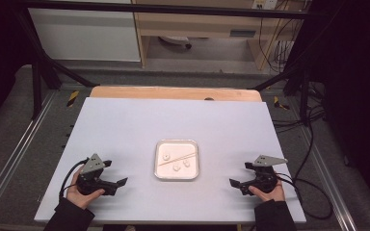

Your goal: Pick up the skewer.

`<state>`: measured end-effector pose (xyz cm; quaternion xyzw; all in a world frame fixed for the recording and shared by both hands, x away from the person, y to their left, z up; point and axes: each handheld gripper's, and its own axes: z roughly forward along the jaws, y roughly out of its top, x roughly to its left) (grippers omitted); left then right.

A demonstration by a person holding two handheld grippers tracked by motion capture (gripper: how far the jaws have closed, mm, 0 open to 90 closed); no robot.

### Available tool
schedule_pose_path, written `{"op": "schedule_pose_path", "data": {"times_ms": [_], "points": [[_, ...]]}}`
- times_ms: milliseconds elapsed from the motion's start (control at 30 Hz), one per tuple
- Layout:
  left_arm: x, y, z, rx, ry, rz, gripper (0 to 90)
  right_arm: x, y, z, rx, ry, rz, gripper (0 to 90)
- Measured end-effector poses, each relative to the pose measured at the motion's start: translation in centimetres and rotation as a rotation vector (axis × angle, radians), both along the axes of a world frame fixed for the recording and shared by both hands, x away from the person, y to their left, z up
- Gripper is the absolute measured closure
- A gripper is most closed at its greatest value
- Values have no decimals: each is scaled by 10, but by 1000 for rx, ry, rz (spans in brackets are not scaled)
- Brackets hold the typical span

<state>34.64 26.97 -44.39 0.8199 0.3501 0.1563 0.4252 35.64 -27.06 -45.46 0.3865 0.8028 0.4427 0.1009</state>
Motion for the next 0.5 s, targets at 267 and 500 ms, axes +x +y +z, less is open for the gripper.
{"op": "schedule_pose_path", "data": {"times_ms": [267, 500], "points": [[2, -4, 2, 4, 2, -3, 68, 0, 1, -1, 0, 2, 3, 6], [3, -9, 3, 13, 3, -10, 69, 0, 1, -1, -4, 2, 2, 7]]}}
